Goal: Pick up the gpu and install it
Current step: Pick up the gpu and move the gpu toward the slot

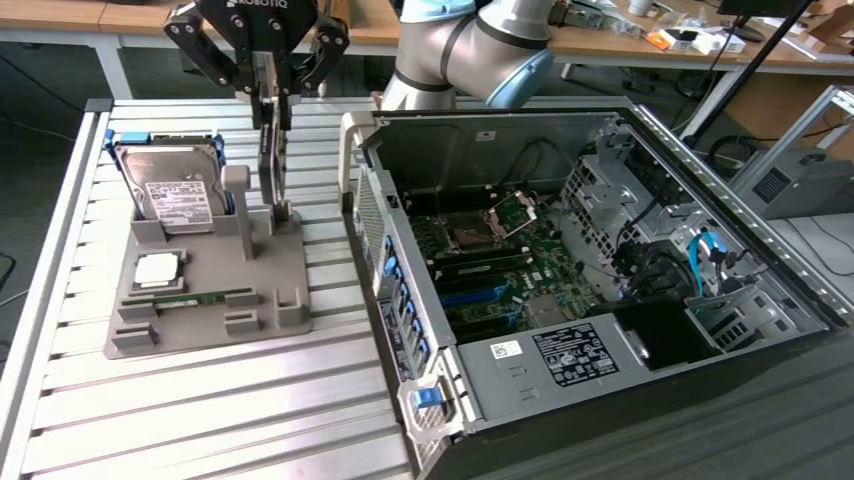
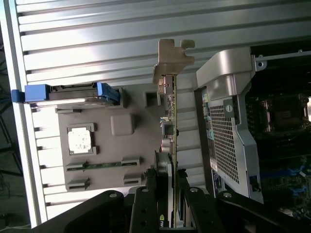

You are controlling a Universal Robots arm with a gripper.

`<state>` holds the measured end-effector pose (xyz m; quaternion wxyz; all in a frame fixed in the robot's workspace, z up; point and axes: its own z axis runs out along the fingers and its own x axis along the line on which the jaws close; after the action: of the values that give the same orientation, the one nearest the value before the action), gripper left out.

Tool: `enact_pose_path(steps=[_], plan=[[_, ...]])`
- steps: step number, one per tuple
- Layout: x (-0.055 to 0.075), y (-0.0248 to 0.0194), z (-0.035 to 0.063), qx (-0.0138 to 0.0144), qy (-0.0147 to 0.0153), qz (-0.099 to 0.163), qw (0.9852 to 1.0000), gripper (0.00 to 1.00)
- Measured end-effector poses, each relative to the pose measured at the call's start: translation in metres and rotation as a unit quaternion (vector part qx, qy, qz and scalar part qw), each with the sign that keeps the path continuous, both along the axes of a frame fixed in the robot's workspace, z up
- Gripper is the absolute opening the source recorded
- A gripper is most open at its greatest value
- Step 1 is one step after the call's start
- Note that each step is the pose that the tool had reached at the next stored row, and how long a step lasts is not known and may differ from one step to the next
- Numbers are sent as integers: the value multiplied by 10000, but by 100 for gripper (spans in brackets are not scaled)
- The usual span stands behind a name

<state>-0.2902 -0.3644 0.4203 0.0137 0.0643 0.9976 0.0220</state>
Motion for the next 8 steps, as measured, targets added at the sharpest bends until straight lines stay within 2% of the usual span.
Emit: enact_pose_path(steps=[8], plan=[[0, 0, 73, 0, 0, 0, 10000, 27]])
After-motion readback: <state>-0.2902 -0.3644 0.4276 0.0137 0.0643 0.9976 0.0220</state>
